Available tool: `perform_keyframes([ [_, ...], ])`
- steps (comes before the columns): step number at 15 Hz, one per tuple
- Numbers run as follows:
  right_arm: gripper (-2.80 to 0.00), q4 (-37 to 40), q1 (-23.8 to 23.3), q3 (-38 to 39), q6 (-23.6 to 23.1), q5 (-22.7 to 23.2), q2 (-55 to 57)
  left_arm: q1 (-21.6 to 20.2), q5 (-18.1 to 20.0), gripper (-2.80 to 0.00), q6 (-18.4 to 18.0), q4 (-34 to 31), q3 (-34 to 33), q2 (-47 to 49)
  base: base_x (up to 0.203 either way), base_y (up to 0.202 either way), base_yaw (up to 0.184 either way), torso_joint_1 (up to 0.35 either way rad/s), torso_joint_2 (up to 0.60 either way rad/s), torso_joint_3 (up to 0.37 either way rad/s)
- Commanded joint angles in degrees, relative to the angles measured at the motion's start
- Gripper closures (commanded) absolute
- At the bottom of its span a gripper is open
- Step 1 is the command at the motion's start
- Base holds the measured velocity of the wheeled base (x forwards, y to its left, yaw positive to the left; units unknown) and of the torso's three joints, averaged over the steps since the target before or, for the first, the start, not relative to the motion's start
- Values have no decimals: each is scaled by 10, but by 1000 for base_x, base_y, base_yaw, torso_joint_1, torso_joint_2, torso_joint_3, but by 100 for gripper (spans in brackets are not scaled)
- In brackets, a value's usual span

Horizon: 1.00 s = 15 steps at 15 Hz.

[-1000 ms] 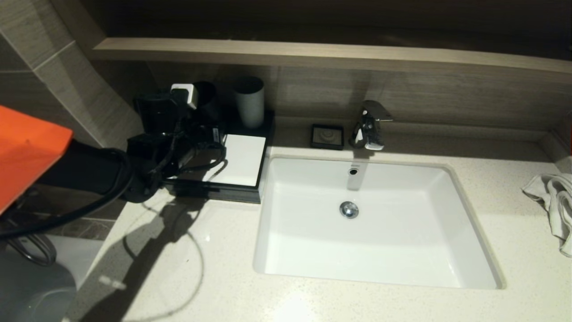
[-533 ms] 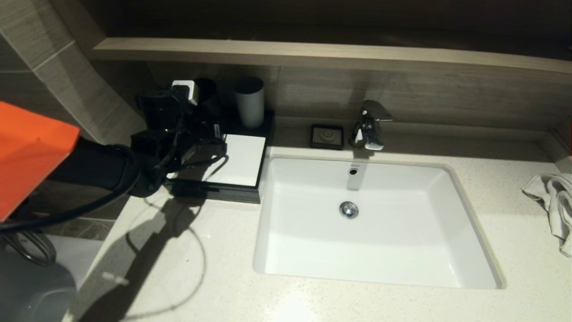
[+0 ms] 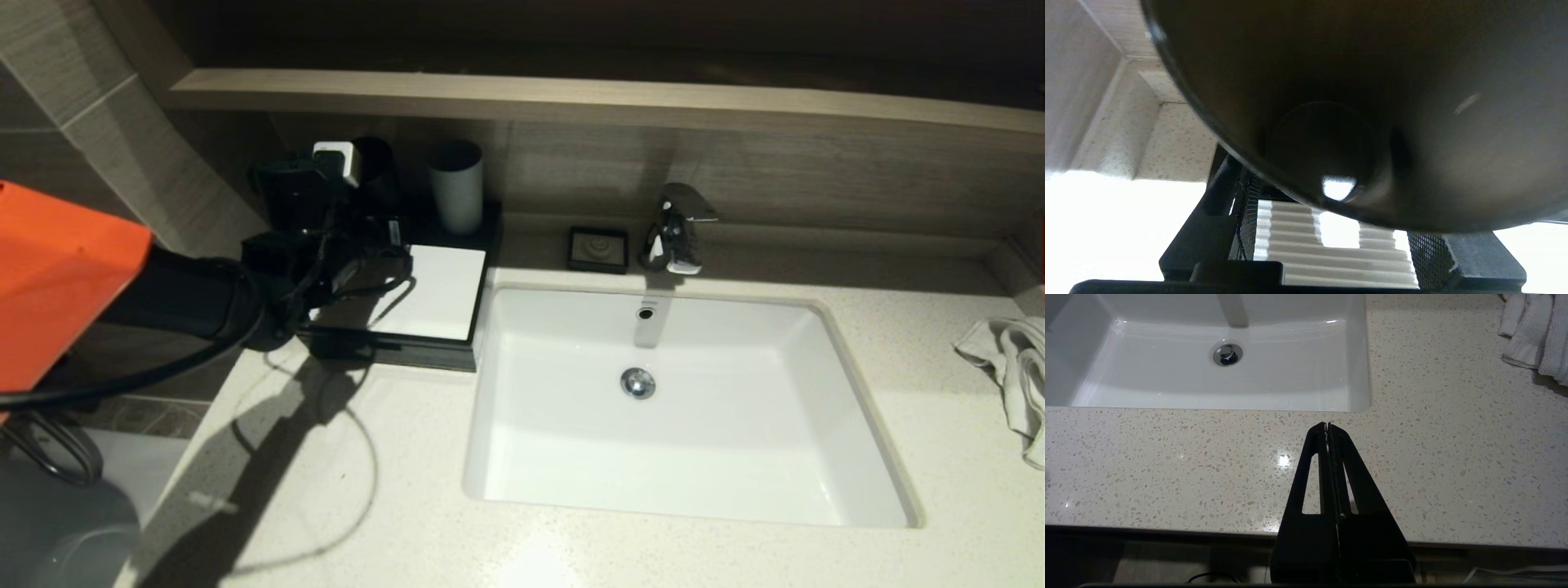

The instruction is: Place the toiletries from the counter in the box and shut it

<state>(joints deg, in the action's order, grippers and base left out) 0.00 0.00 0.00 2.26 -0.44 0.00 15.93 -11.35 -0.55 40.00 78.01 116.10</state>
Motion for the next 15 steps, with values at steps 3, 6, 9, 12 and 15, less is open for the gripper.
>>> perform_keyframes([
  [3,0,0,0,0,0,0,0,1,-1,0,0,3,6,7,0,0,0,0,0,0],
  [6,0,0,0,0,0,0,0,1,-1,0,0,3,9,7,0,0,0,0,0,0],
  [9,0,0,0,0,0,0,0,1,-1,0,1,4,13,8,0,0,0,0,0,0],
  [12,0,0,0,0,0,0,0,1,-1,0,1,3,18,11,0,0,0,0,0,0],
  [15,0,0,0,0,0,0,0,1,-1,0,1,3,25,15,0,0,0,0,0,0],
])
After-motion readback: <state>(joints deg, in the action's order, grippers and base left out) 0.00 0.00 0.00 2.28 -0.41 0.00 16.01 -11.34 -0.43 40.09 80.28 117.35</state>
